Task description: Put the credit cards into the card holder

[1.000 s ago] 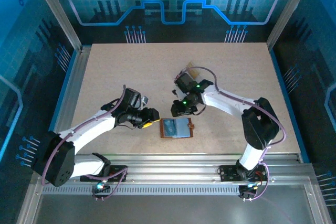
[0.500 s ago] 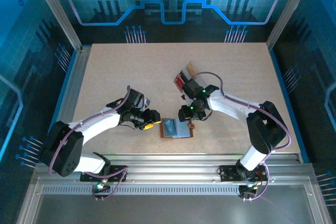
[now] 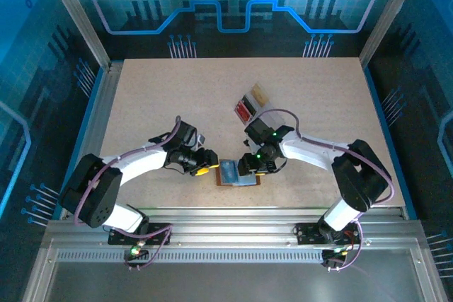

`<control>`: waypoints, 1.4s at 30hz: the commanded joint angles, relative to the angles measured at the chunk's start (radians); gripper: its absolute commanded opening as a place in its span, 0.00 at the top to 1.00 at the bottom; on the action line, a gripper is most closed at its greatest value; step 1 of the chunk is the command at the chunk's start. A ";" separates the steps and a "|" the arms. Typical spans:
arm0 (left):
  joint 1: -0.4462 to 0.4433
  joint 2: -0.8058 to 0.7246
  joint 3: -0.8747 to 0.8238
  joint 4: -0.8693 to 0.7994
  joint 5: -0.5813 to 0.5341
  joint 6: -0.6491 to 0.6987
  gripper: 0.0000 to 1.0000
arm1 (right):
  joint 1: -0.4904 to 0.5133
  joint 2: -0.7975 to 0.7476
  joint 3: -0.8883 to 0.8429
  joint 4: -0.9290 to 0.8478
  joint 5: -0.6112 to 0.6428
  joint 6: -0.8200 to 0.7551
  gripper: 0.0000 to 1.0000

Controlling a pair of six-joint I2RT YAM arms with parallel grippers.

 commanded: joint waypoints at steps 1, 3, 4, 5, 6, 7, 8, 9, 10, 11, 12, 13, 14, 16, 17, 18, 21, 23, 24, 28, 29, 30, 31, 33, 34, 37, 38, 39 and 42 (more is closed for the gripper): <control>0.003 0.011 0.004 0.014 0.029 0.012 0.48 | 0.014 0.037 0.039 0.026 -0.056 0.010 0.44; 0.003 0.019 0.002 0.020 0.031 0.012 0.48 | 0.018 0.041 0.059 0.030 -0.065 0.007 0.44; 0.002 0.024 0.000 0.024 0.033 0.011 0.48 | 0.021 0.038 0.067 0.033 -0.069 0.006 0.44; 0.000 0.029 -0.002 0.029 0.034 0.009 0.48 | 0.023 0.036 0.077 0.037 -0.076 0.004 0.44; 0.000 0.034 -0.004 0.033 0.035 0.009 0.49 | 0.026 0.034 0.084 0.041 -0.084 0.005 0.44; -0.001 0.039 -0.006 0.038 0.035 0.008 0.49 | 0.028 0.036 0.093 0.042 -0.092 0.004 0.45; -0.001 0.044 -0.009 0.043 0.038 0.005 0.49 | 0.029 0.037 0.102 0.031 -0.086 0.004 0.45; -0.002 0.047 -0.009 0.045 0.038 0.003 0.49 | 0.029 0.036 0.110 0.011 -0.068 0.003 0.45; -0.003 0.047 -0.010 0.048 0.040 0.003 0.49 | 0.030 0.026 0.102 0.003 -0.056 0.001 0.46; -0.002 0.045 -0.014 0.052 0.038 0.002 0.49 | 0.029 0.007 0.079 0.016 -0.061 0.003 0.45; -0.001 0.044 -0.016 0.054 0.039 0.002 0.49 | 0.026 -0.006 0.060 0.031 -0.074 0.005 0.45; -0.003 0.045 -0.019 0.056 0.038 0.002 0.49 | 0.023 -0.012 0.048 0.046 -0.092 0.007 0.44; -0.002 0.047 -0.021 0.059 0.040 0.002 0.49 | 0.025 -0.007 0.047 0.056 -0.108 0.004 0.44; -0.001 0.055 -0.021 0.063 0.043 0.002 0.49 | 0.038 0.022 0.072 0.070 -0.122 0.004 0.44; -0.001 0.057 -0.021 0.065 0.044 0.000 0.50 | 0.051 0.046 0.093 0.080 -0.124 0.003 0.44; -0.001 0.056 -0.022 0.066 0.043 -0.003 0.50 | 0.059 0.067 0.115 0.083 -0.122 0.003 0.44; 0.004 0.033 -0.035 0.068 0.030 -0.023 0.51 | 0.077 0.128 0.174 0.099 -0.129 0.010 0.45; 0.019 0.009 -0.053 0.075 0.030 -0.039 0.51 | 0.085 0.145 0.194 0.118 -0.137 0.012 0.45; 0.028 -0.001 -0.058 0.074 0.032 -0.044 0.52 | 0.089 0.153 0.200 0.124 -0.142 0.012 0.45; 0.096 -0.053 -0.085 0.052 0.046 -0.056 0.55 | 0.104 0.212 0.202 0.146 -0.148 0.015 0.44; 0.112 -0.066 -0.087 0.041 0.047 -0.052 0.55 | 0.104 0.227 0.193 0.159 -0.156 0.019 0.44; 0.123 -0.073 -0.086 0.028 0.047 -0.045 0.56 | 0.103 0.238 0.181 0.176 -0.166 0.022 0.44; 0.132 -0.082 -0.081 0.010 0.048 -0.037 0.56 | 0.103 0.248 0.166 0.200 -0.176 0.027 0.44; 0.143 -0.091 -0.075 -0.013 0.048 -0.026 0.58 | 0.104 0.261 0.144 0.245 -0.196 0.040 0.44; 0.149 -0.094 -0.075 -0.020 0.049 -0.025 0.59 | 0.104 0.268 0.135 0.269 -0.207 0.047 0.44; 0.159 -0.109 -0.081 -0.022 0.052 -0.033 0.62 | 0.104 0.291 0.118 0.337 -0.247 0.064 0.44; 0.160 -0.113 -0.081 -0.022 0.052 -0.034 0.62 | 0.105 0.300 0.115 0.360 -0.262 0.066 0.44; 0.159 -0.112 -0.080 -0.022 0.055 -0.034 0.62 | 0.105 0.309 0.117 0.368 -0.267 0.067 0.44; 0.158 -0.105 -0.075 -0.021 0.066 -0.028 0.63 | 0.104 0.325 0.125 0.363 -0.272 0.061 0.43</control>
